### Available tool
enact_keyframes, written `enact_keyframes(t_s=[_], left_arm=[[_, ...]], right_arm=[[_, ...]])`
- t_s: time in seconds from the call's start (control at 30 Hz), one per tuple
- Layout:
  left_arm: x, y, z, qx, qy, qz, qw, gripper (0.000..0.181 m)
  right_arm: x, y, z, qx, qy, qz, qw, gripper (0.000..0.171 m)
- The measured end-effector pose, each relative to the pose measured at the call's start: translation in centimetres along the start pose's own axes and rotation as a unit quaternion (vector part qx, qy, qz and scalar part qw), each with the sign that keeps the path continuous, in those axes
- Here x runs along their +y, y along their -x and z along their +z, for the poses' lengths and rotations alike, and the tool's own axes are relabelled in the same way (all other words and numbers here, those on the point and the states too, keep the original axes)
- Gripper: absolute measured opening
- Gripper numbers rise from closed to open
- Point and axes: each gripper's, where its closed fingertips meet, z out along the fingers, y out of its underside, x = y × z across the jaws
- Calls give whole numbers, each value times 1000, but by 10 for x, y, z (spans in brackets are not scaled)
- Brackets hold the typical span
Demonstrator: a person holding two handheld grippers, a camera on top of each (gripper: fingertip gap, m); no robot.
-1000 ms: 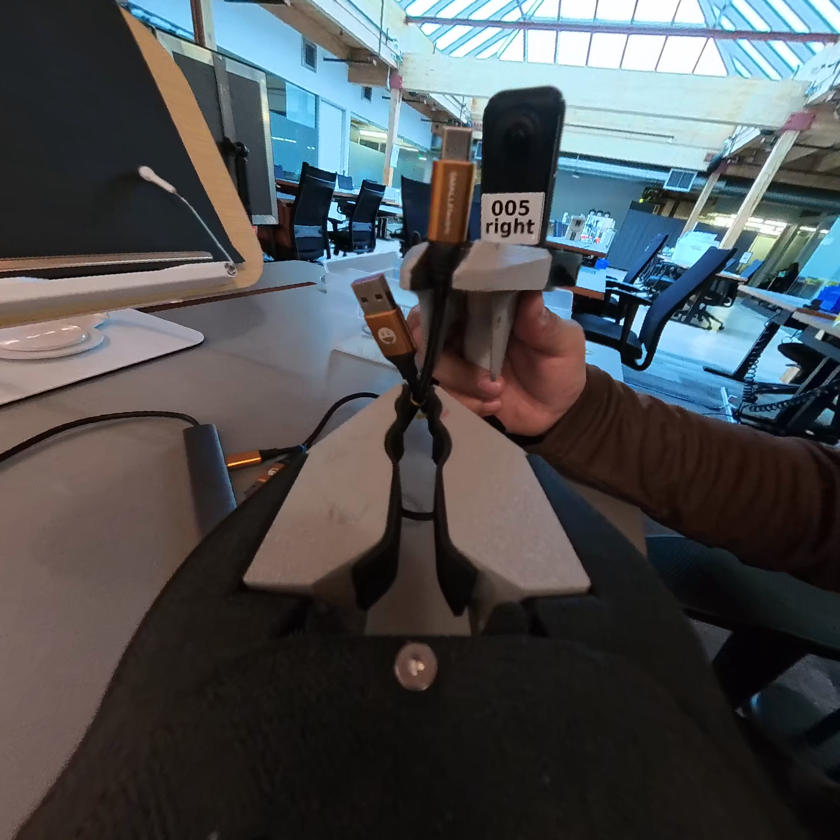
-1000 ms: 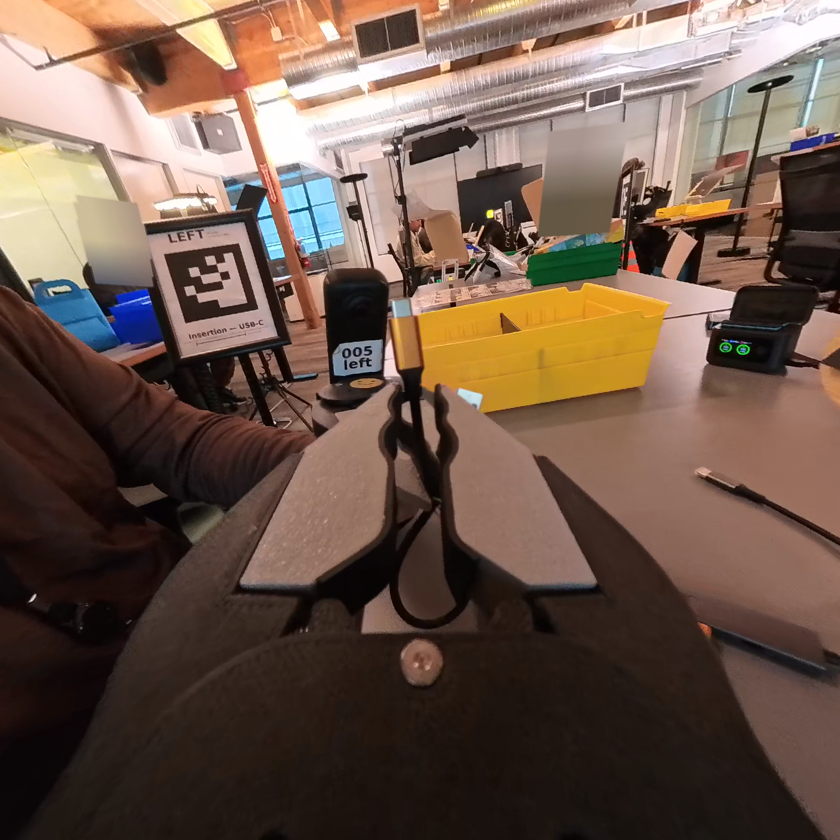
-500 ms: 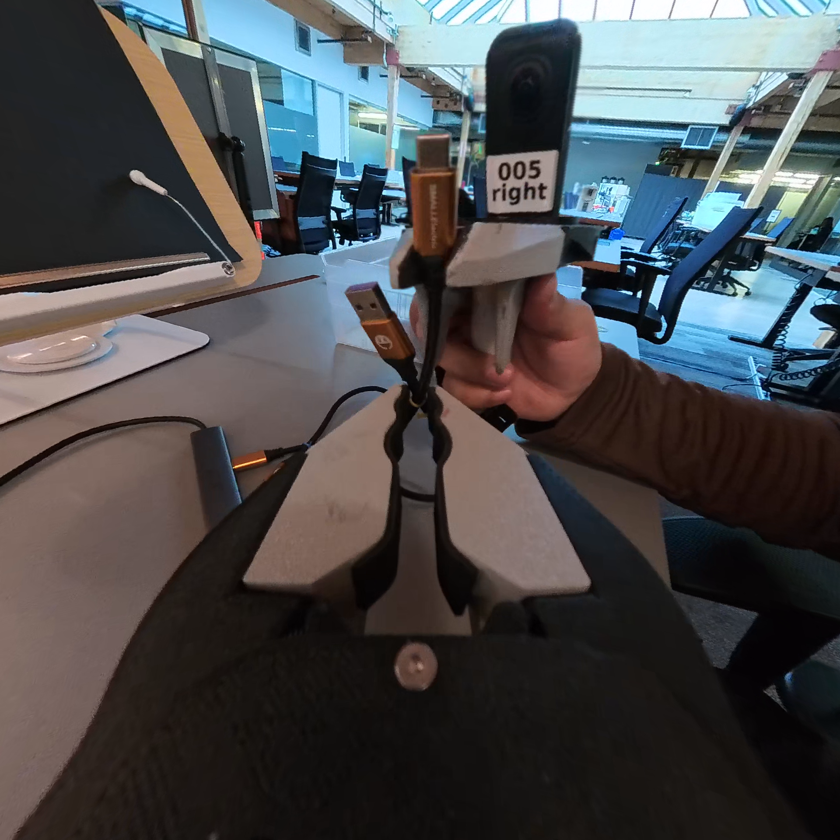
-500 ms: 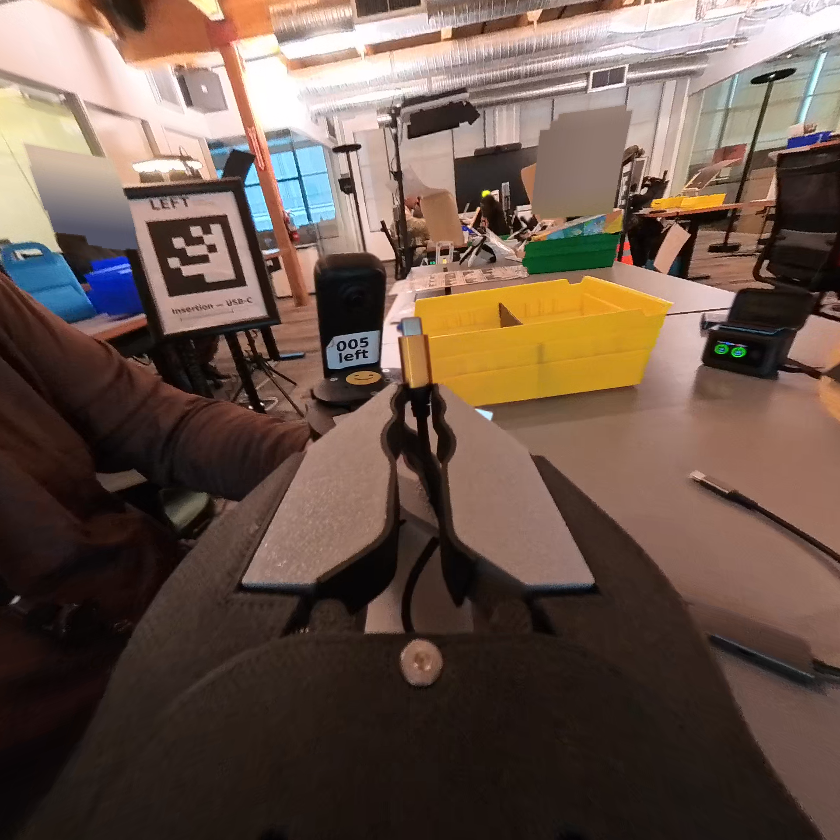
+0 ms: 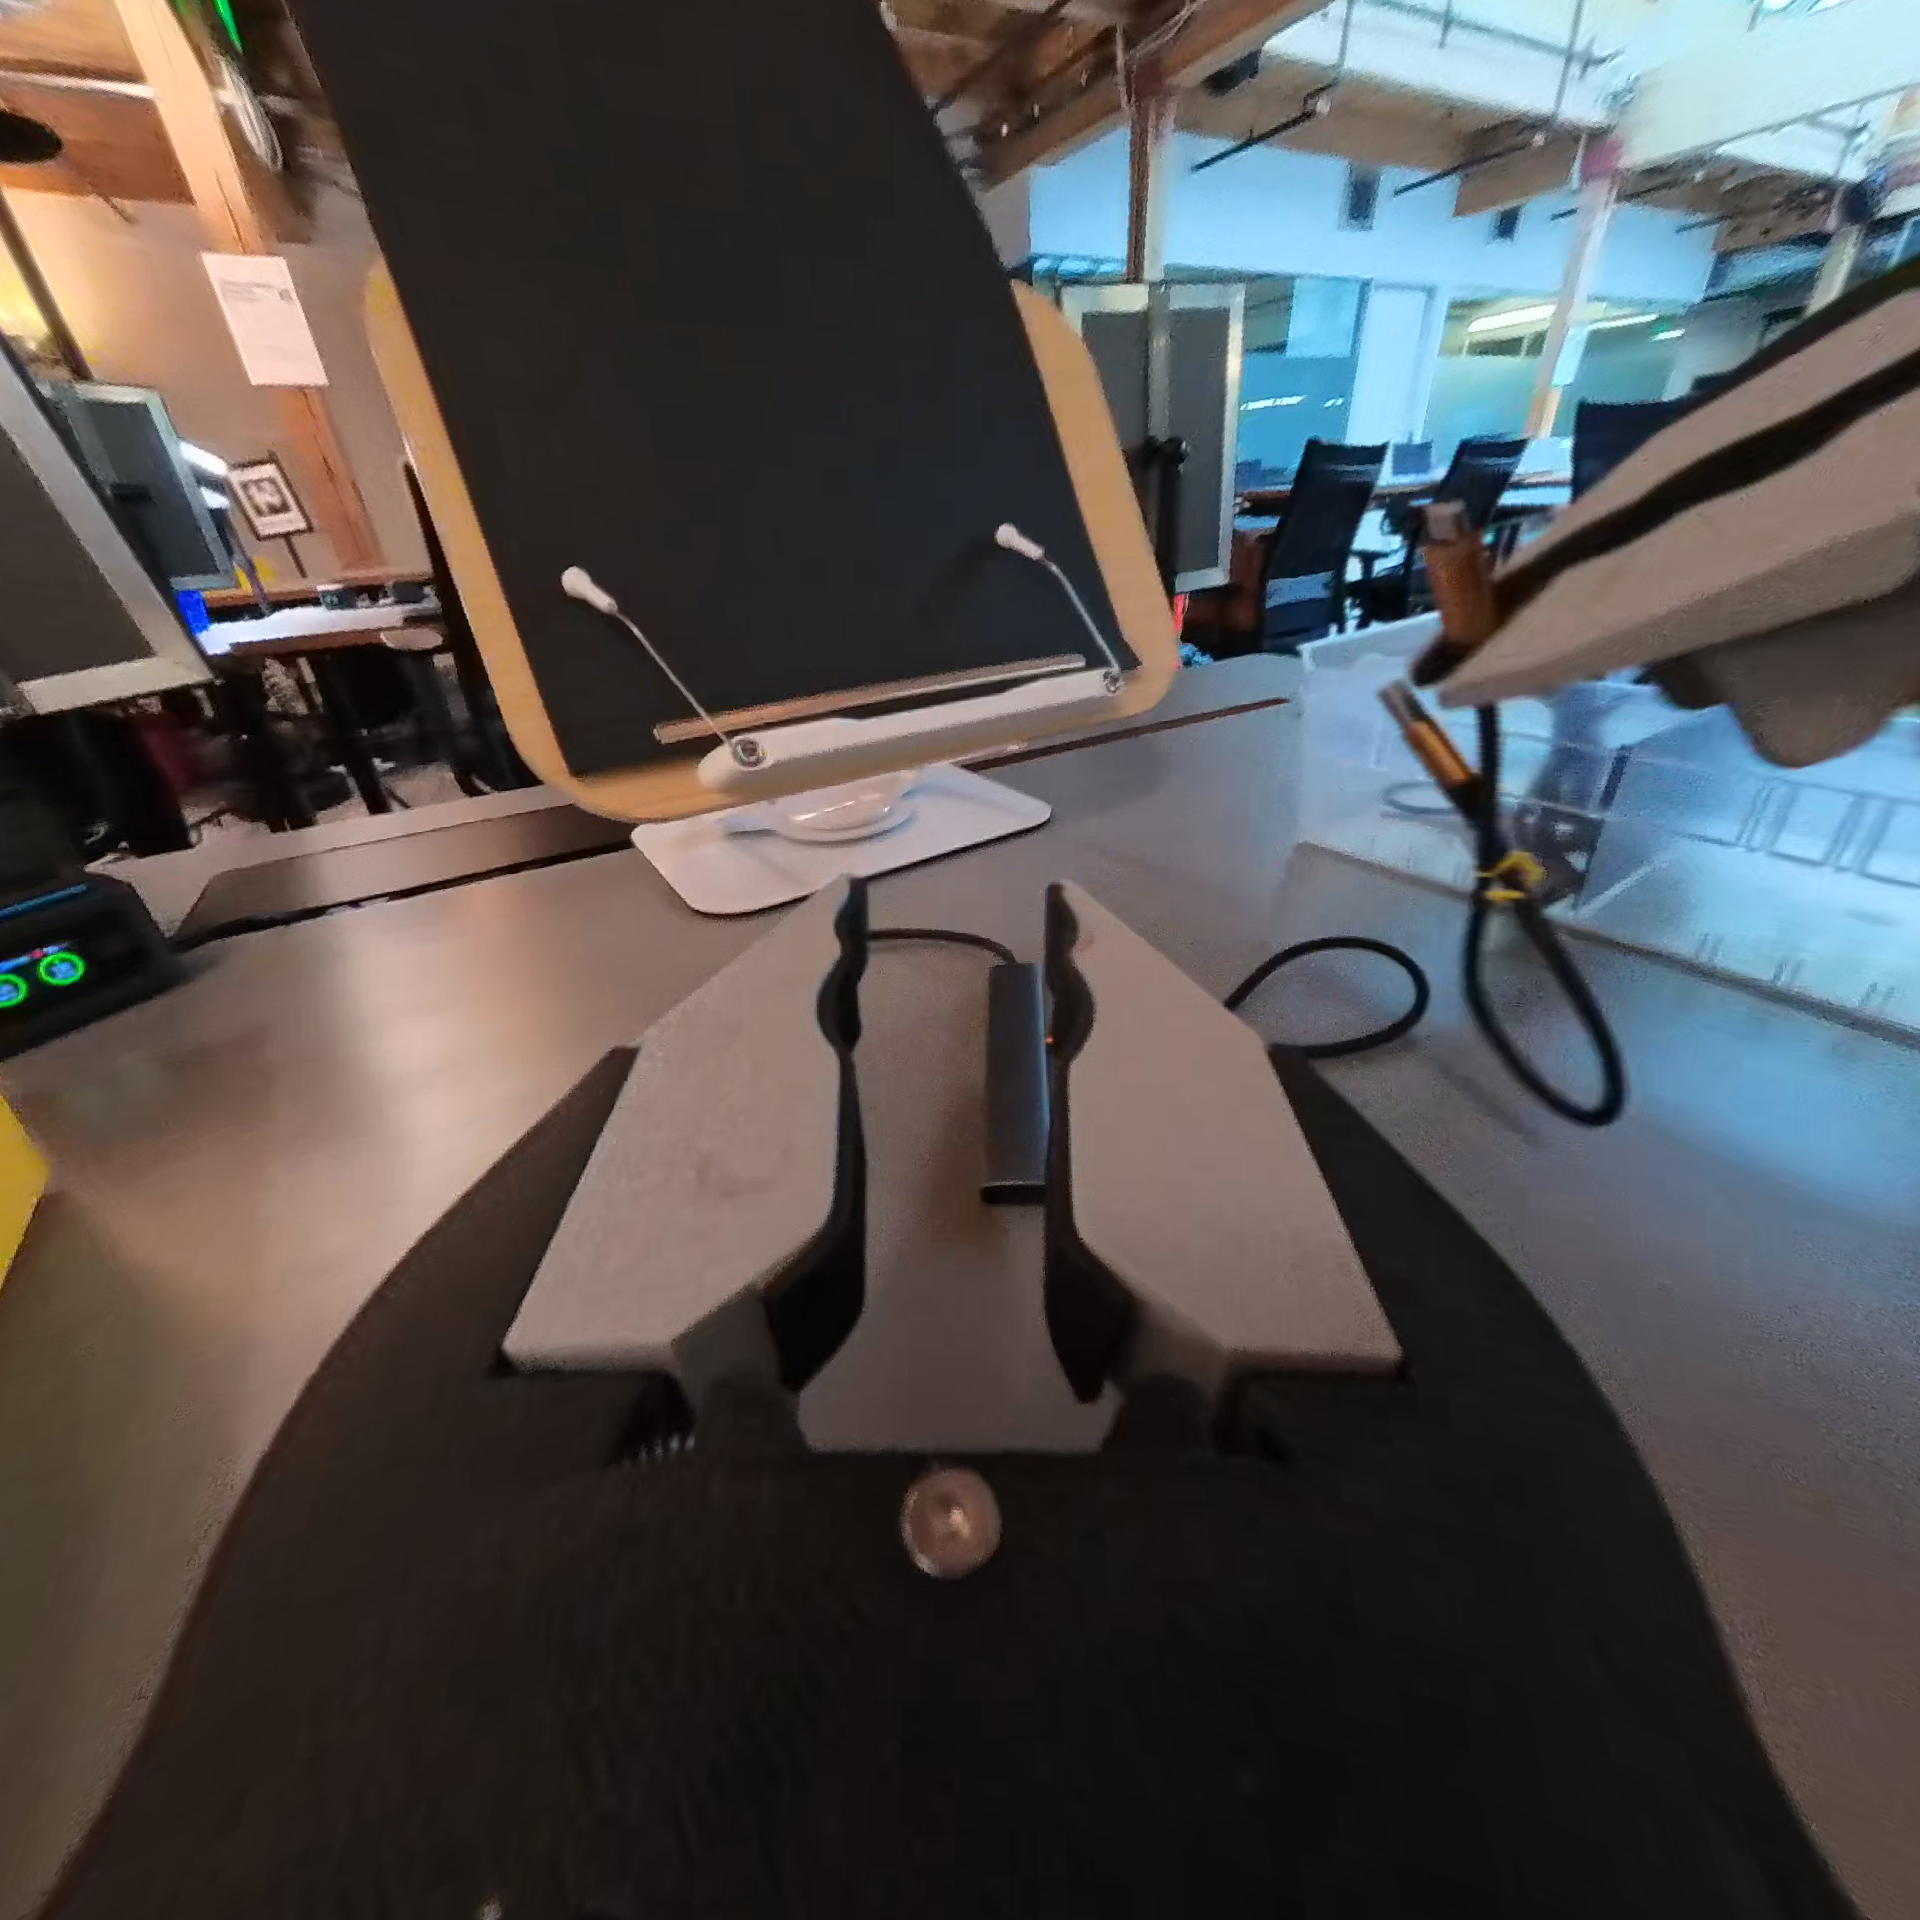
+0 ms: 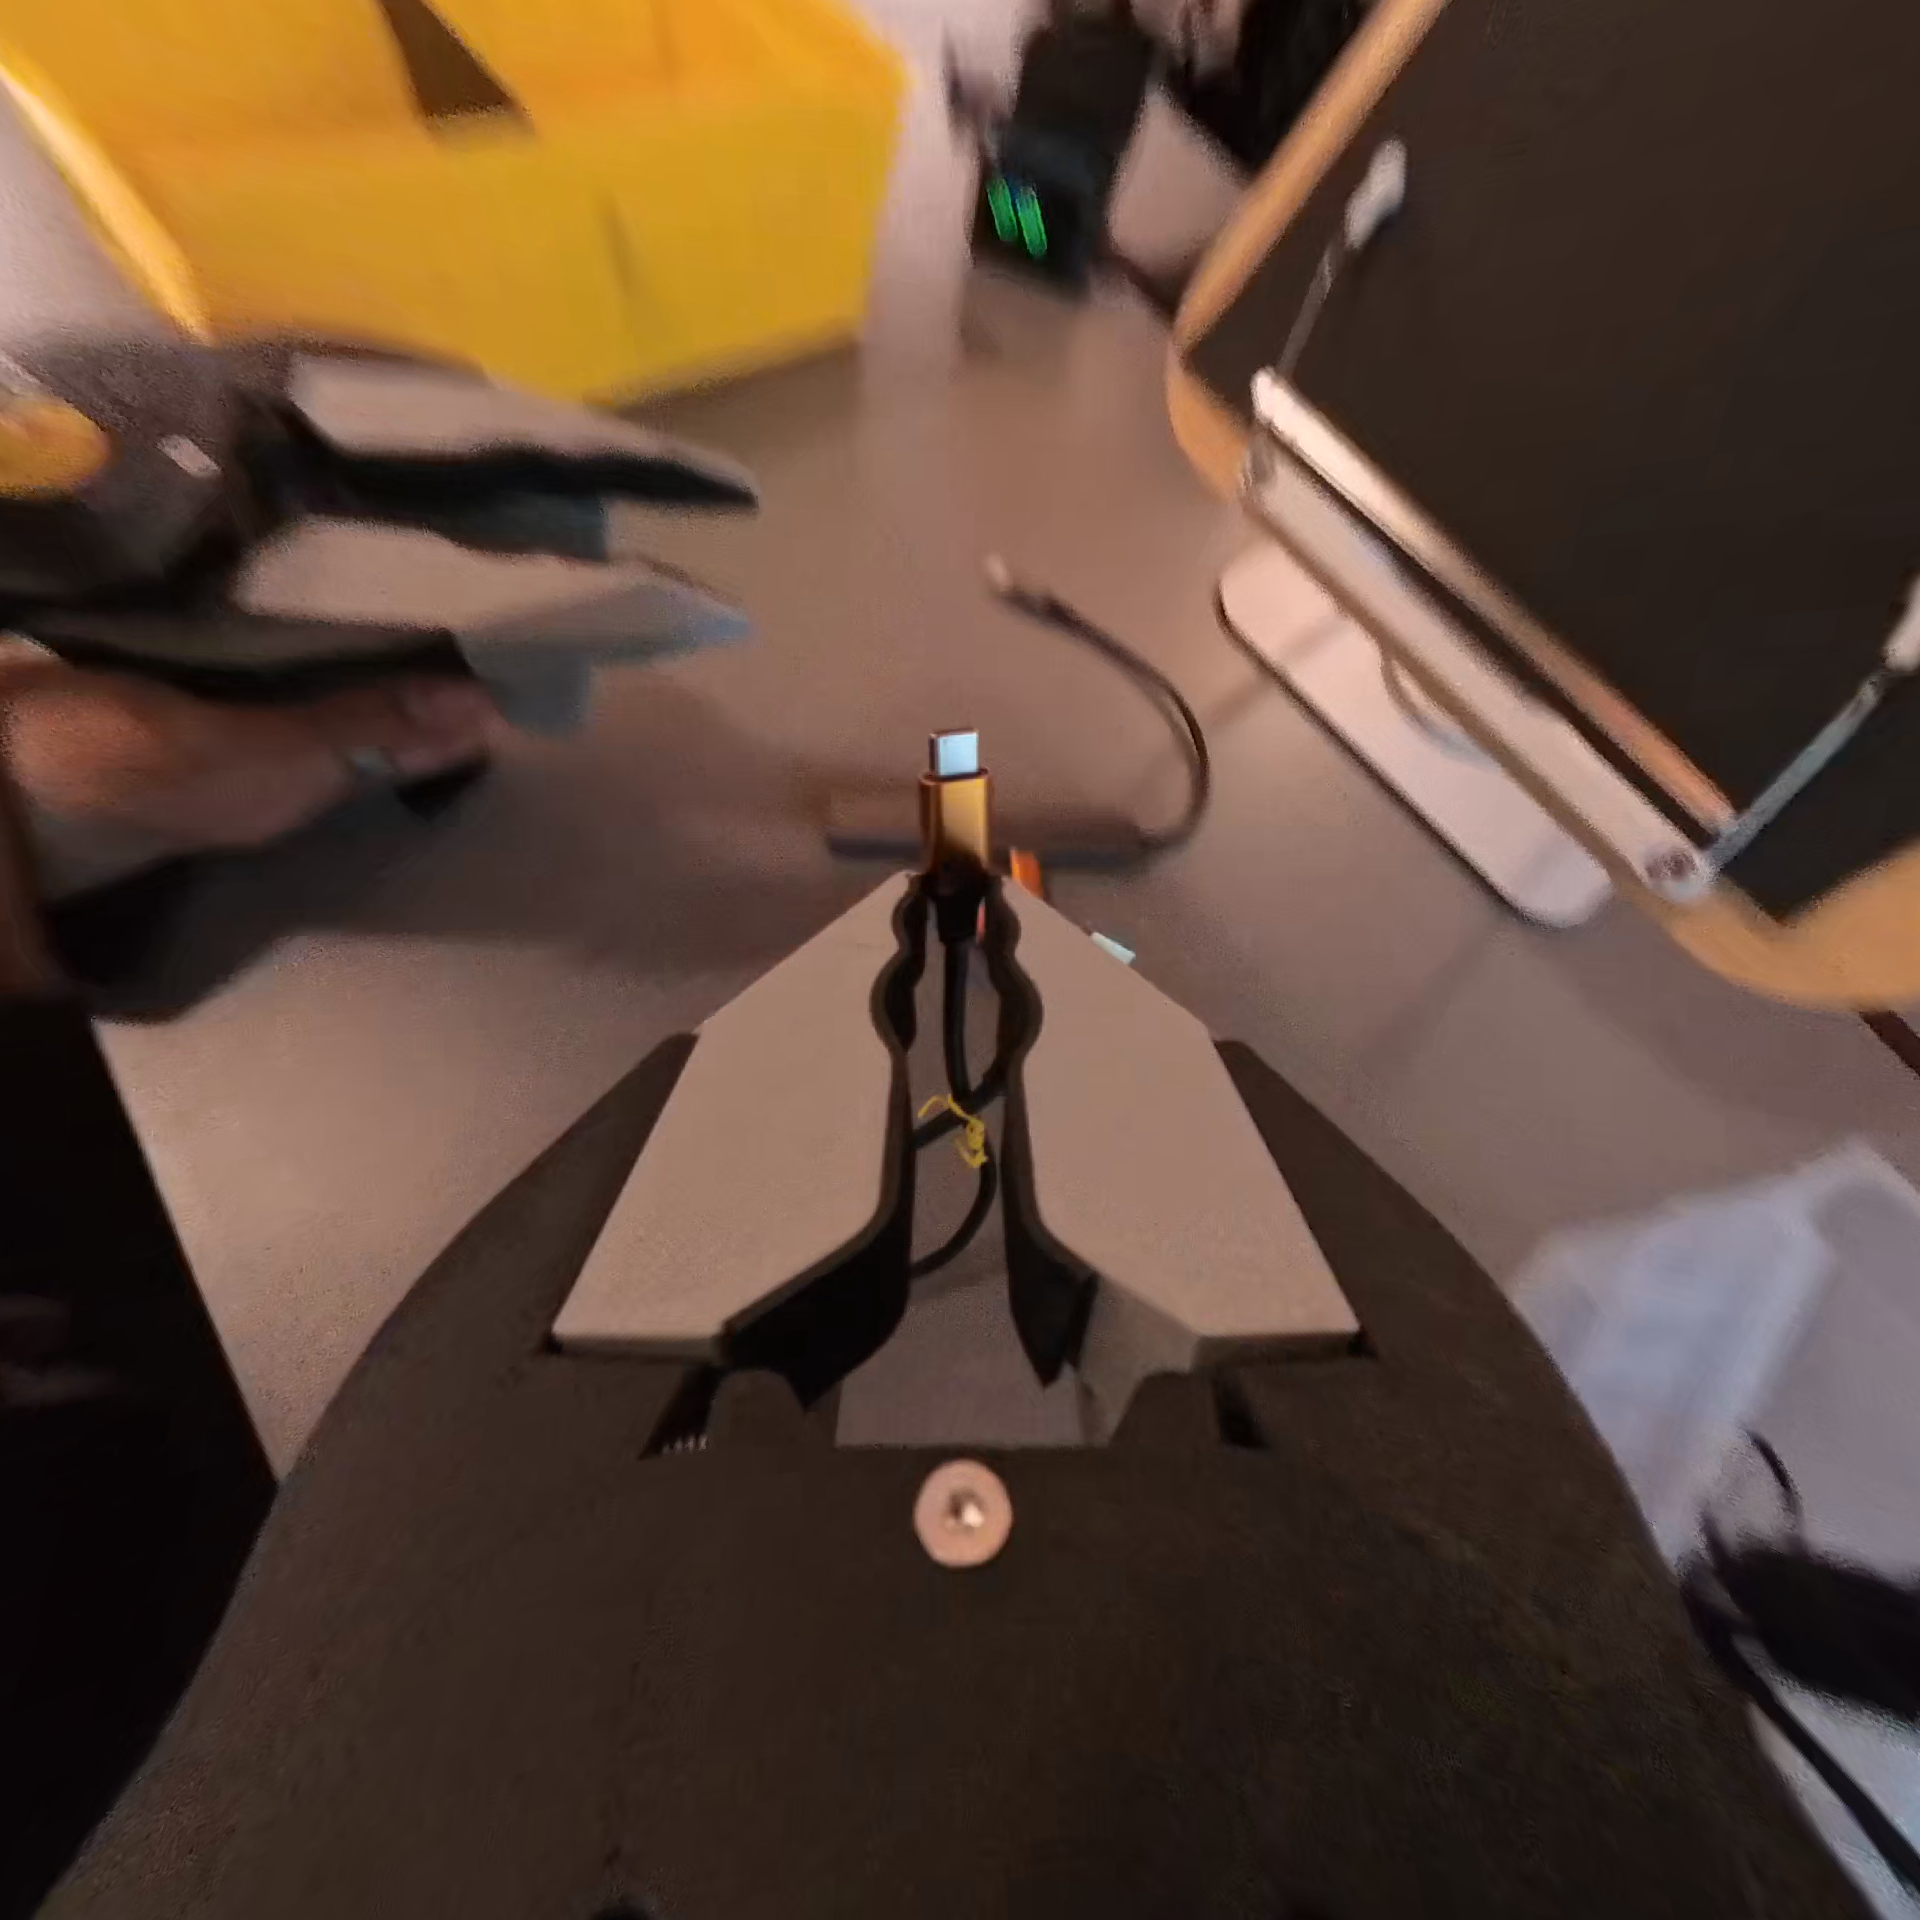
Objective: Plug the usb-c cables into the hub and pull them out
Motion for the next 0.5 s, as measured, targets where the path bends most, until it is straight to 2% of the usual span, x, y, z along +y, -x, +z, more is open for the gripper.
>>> enact_keyframes(t_s=[0.07,0.13,0.27,0.37,0.5], left_arm=[[4,1,4,-2,17,-1,1000,37],[8,-1,6,3,29,3,1000,40],[9,-3,7,-3,35,24,999,42],[10,-8,8,1,35,43,998,46],[17,-12,11,30,63,35,997,66]], right_arm=[[20,-2,1,26,96,0,995,8],[47,8,14,5,180,8,984,8],[102,23,65,-20,276,-7,961,9],[94,24,86,-24,231,-15,973,10],[67,14,87,-38,184,-11,982,48]])
